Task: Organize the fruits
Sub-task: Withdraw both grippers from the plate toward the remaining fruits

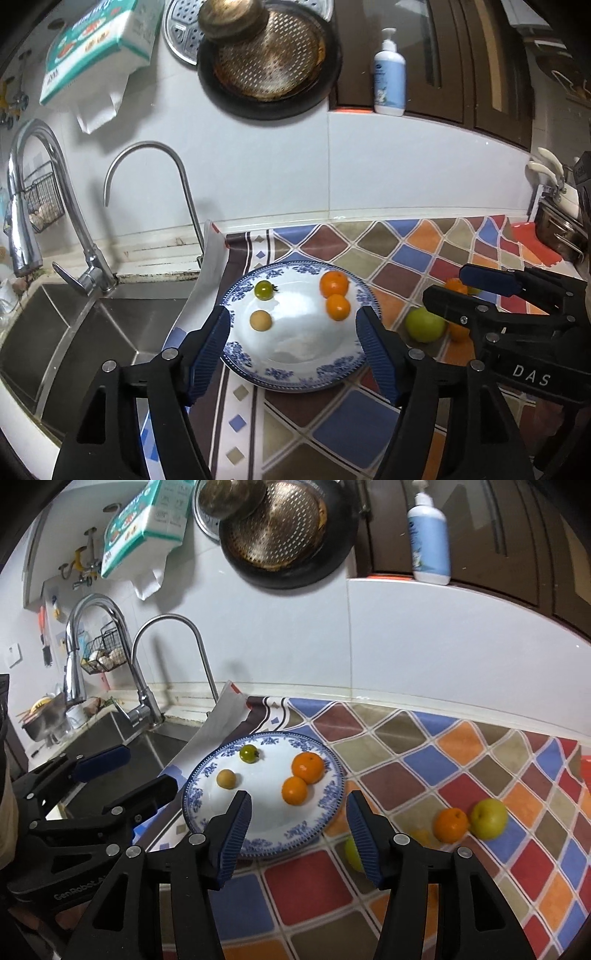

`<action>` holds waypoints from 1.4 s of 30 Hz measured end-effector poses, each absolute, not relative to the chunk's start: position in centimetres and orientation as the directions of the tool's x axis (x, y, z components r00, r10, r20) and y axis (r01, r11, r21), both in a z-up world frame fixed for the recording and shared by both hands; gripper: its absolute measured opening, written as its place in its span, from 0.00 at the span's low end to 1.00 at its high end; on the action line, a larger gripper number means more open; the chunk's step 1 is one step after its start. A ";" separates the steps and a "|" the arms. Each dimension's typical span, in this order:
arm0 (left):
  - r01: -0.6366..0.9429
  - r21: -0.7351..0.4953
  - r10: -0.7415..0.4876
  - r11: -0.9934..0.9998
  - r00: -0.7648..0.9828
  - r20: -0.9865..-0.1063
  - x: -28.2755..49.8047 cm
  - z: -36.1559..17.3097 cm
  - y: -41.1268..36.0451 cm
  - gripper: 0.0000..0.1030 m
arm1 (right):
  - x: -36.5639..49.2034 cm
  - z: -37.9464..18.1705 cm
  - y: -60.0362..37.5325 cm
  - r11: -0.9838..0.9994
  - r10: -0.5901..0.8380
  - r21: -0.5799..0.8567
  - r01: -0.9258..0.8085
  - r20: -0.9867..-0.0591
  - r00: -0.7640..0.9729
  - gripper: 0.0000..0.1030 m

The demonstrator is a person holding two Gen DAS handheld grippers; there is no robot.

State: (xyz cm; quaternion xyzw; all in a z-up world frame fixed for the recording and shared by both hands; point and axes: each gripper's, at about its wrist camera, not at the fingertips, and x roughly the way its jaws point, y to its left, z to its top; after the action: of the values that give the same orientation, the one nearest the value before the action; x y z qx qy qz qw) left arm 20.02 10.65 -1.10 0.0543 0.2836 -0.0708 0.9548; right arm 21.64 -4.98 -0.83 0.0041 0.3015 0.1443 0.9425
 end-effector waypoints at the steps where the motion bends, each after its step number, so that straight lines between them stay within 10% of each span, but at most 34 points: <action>1: 0.169 0.068 -0.106 0.983 0.833 -0.544 19.6 -1.0 10.3 0.70 | 21.2 -0.7 -5.4 0.960 0.270 0.096 -0.263 -0.564 0.780 0.53; 42: 0.246 0.139 -0.122 0.959 0.804 -0.583 16.2 -4.3 0.2 0.85 | 16.3 -3.6 -16.6 0.992 0.110 0.022 -0.126 -0.639 0.761 0.57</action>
State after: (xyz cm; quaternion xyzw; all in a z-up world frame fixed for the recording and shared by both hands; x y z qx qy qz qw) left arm 16.19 0.18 -4.25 0.1043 0.2979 -0.0974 0.9439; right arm 16.32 -16.57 -3.56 -0.0113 0.3397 0.0628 0.9384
